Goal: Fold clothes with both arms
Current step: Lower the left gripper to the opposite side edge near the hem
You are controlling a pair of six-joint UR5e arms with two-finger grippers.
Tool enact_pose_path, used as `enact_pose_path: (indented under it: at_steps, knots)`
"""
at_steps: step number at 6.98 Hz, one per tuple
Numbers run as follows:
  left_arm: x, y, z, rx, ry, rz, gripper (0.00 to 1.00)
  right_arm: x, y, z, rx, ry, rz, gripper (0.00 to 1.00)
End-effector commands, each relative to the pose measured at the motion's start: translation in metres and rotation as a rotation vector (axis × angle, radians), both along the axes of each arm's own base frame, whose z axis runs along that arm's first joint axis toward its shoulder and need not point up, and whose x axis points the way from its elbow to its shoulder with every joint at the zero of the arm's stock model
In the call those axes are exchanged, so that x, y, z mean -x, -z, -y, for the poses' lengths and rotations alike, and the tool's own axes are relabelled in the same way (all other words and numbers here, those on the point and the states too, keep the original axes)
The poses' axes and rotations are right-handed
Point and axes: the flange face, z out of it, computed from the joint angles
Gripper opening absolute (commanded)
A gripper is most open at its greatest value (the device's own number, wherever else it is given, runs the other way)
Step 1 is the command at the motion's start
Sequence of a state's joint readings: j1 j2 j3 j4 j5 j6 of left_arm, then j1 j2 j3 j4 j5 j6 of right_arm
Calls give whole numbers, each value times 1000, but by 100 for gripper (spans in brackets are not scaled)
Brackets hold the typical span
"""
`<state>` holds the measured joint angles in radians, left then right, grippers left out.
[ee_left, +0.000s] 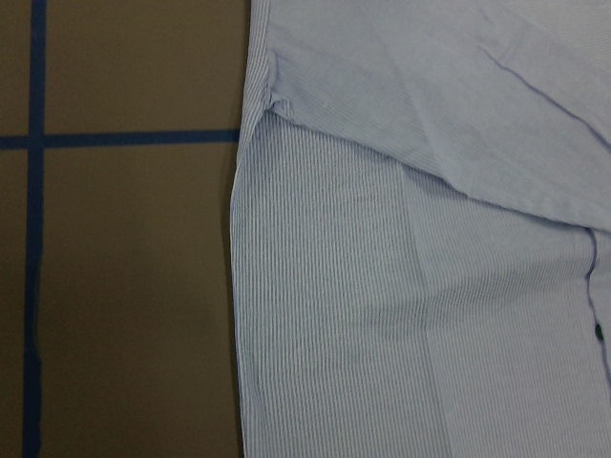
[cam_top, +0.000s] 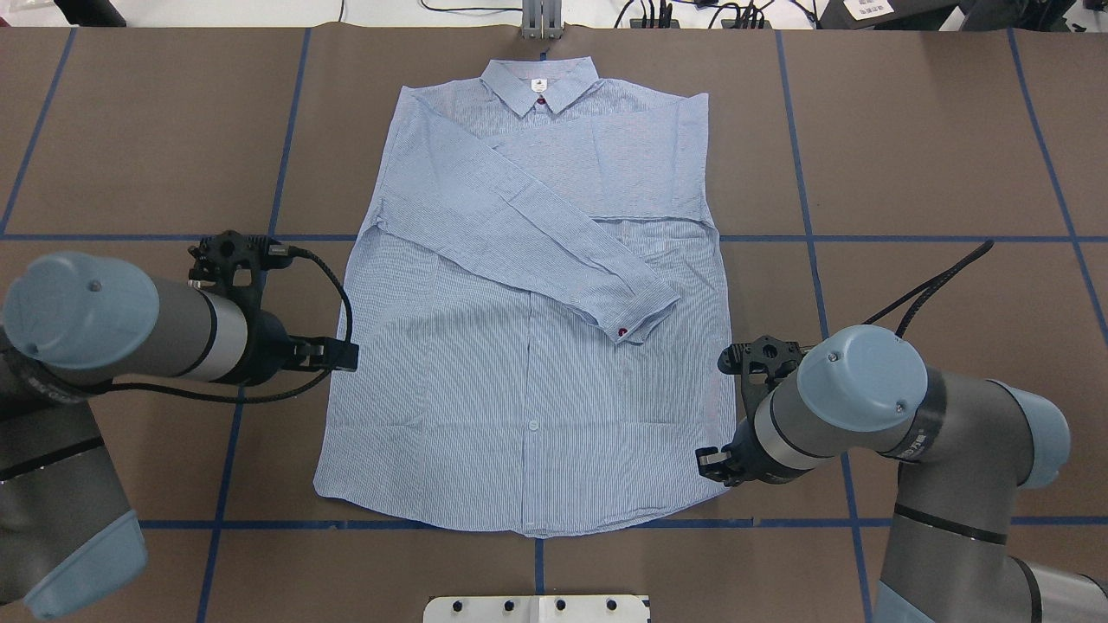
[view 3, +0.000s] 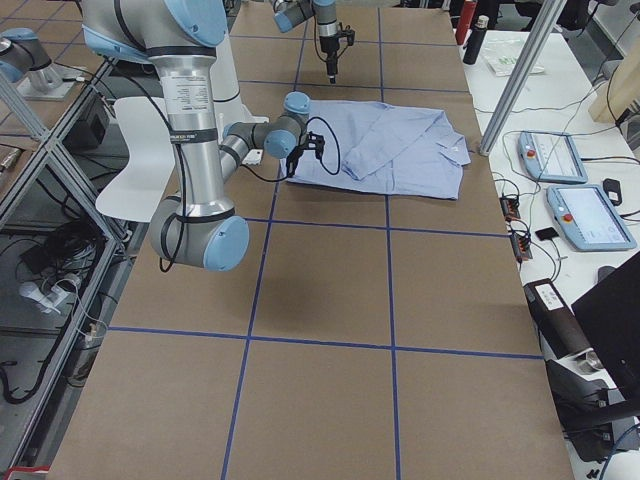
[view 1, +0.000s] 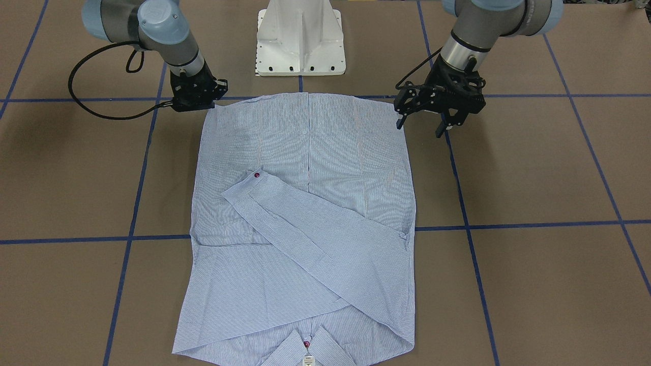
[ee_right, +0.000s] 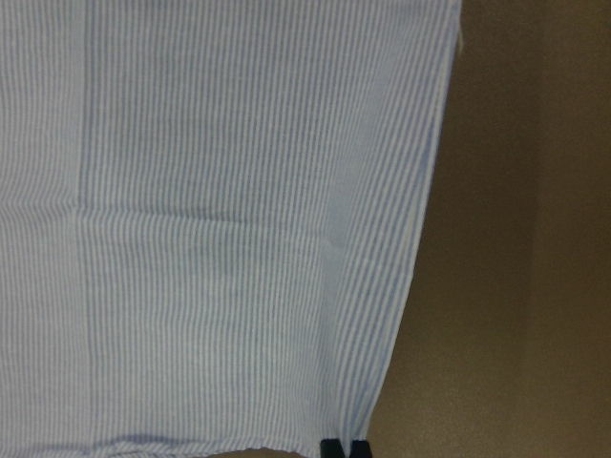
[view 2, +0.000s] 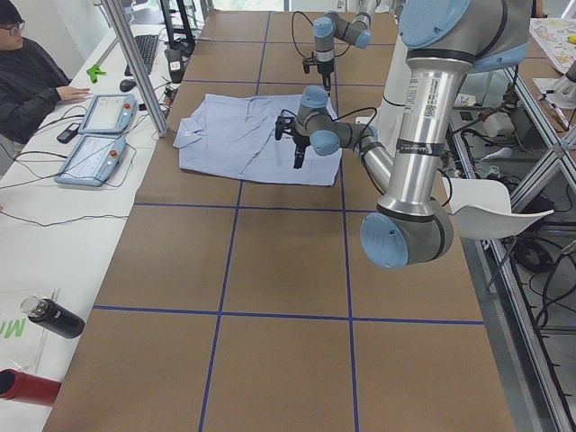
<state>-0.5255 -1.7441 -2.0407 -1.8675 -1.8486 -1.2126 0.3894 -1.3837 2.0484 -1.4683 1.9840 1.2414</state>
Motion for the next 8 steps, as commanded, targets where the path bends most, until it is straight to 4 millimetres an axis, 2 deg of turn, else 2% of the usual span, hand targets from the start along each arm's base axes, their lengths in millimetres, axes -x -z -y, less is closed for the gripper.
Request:
enact_pose_path:
  at_steps: [1, 3, 5, 8]
  knots:
    - [-26, -29, -39, 78, -16, 52, 97, -9, 9, 6, -4, -19, 18, 0]
    - [-44, -47, -48, 118, -18, 85, 85, -17, 21, 7, -13, -26, 44, 0]
    - [-55, -58, -53, 128, -33, 107, 65, -21, 26, 7, -19, -30, 55, 0]
    - [-64, -56, -68, 151, -49, 103, 57, -23, 28, 10, -21, -35, 58, 0]
